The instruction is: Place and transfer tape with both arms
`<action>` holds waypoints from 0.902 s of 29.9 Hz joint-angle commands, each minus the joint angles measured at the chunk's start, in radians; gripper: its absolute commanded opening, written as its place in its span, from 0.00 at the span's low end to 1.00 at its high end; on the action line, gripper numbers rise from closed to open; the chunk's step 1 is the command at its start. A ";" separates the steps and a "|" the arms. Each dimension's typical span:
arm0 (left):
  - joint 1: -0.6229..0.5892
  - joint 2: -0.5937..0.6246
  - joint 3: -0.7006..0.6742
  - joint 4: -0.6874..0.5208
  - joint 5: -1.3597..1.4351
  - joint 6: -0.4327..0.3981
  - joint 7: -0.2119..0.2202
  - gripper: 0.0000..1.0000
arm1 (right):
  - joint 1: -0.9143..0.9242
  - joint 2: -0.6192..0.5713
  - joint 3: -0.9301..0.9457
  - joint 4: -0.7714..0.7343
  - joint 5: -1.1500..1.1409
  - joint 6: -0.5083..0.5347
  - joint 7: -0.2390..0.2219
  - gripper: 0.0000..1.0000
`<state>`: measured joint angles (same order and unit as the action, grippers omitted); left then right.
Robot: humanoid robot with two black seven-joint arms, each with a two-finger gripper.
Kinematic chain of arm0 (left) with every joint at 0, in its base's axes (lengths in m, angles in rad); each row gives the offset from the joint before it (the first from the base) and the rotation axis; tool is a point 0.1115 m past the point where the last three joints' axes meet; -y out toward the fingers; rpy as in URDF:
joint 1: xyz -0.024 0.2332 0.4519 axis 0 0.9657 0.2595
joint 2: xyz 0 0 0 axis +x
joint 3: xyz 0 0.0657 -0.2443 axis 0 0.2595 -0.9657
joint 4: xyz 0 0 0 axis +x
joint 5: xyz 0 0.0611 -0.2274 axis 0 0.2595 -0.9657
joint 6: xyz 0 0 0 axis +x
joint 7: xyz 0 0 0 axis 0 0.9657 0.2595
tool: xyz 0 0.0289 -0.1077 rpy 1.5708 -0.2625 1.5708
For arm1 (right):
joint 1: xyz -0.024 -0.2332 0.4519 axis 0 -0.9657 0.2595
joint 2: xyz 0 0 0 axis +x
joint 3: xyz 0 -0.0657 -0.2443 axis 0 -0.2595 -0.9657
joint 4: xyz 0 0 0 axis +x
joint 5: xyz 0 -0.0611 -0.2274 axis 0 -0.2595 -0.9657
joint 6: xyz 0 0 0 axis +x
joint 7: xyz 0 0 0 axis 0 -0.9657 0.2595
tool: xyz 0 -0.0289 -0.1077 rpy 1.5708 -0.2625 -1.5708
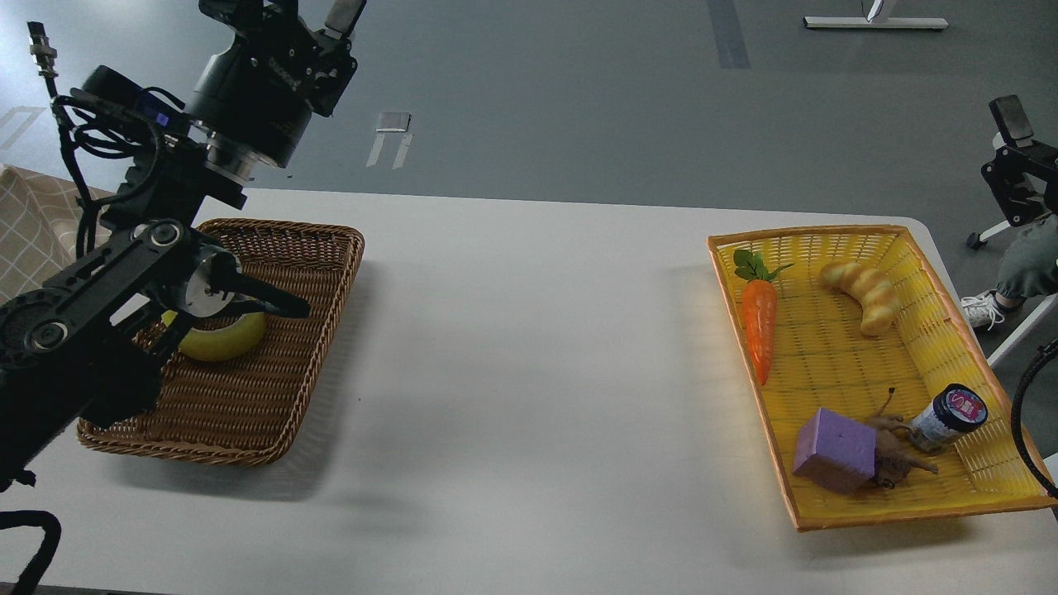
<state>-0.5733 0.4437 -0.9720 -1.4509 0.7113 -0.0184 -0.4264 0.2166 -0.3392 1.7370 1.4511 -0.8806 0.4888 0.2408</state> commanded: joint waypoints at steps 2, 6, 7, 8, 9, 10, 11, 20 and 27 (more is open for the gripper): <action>0.039 -0.161 -0.100 0.004 -0.001 -0.101 0.066 0.98 | 0.030 0.046 -0.001 0.012 0.002 0.000 0.003 1.00; 0.069 -0.321 -0.186 0.012 -0.001 -0.114 0.090 0.98 | 0.058 0.163 -0.001 0.057 0.002 0.000 0.002 1.00; 0.075 -0.338 -0.197 0.010 0.000 -0.114 0.090 0.98 | 0.060 0.180 -0.001 0.063 0.002 0.000 0.002 1.00; 0.082 -0.358 -0.208 0.012 0.001 -0.114 0.090 0.98 | 0.061 0.193 -0.001 0.069 0.002 0.000 0.000 1.00; 0.099 -0.384 -0.215 0.010 0.001 -0.112 0.090 0.98 | 0.060 0.219 -0.001 0.078 0.002 0.000 -0.011 1.00; 0.118 -0.408 -0.218 0.009 -0.001 -0.107 0.092 0.98 | 0.060 0.239 -0.004 0.086 0.002 0.000 -0.014 1.00; 0.125 -0.418 -0.220 0.009 -0.001 -0.107 0.092 0.98 | 0.060 0.249 -0.005 0.087 0.002 0.000 -0.015 1.00; 0.135 -0.444 -0.224 0.003 -0.084 -0.120 0.084 0.98 | 0.061 0.332 -0.017 0.156 0.002 -0.007 -0.047 1.00; 0.147 -0.433 -0.241 0.004 -0.119 -0.198 0.090 0.98 | 0.090 0.339 -0.066 0.213 0.002 -0.111 -0.116 1.00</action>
<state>-0.4378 0.0058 -1.2096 -1.4483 0.5893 -0.1872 -0.3386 0.2971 -0.0006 1.6845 1.6444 -0.8788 0.3981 0.1329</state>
